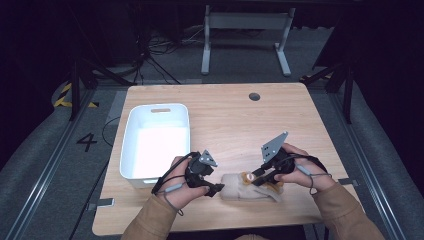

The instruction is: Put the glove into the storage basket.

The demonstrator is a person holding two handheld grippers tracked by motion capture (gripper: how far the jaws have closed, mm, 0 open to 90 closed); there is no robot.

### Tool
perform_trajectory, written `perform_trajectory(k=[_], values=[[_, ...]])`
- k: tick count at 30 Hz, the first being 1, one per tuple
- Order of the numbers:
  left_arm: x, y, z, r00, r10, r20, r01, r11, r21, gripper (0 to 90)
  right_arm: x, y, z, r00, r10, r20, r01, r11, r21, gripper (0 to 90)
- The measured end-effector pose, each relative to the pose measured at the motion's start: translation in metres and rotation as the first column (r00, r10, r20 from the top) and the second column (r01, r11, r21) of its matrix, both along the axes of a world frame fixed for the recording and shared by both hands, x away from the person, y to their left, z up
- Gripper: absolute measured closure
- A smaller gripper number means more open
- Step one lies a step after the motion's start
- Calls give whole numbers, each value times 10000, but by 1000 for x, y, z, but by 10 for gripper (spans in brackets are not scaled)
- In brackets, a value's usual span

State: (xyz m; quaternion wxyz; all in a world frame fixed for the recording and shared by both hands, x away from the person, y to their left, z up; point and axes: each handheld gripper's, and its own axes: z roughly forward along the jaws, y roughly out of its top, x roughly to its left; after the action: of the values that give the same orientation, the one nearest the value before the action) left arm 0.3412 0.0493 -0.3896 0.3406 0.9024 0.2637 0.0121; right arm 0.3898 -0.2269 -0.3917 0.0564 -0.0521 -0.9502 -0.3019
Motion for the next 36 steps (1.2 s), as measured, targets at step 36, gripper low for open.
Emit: perform_trajectory(k=[36], values=[[8, -16, 2, 9991, -414, -16, 414, 9991, 29, 374, -6, -35, 16, 9566, -2718, 1054, 2527, 9534, 1649, 586]])
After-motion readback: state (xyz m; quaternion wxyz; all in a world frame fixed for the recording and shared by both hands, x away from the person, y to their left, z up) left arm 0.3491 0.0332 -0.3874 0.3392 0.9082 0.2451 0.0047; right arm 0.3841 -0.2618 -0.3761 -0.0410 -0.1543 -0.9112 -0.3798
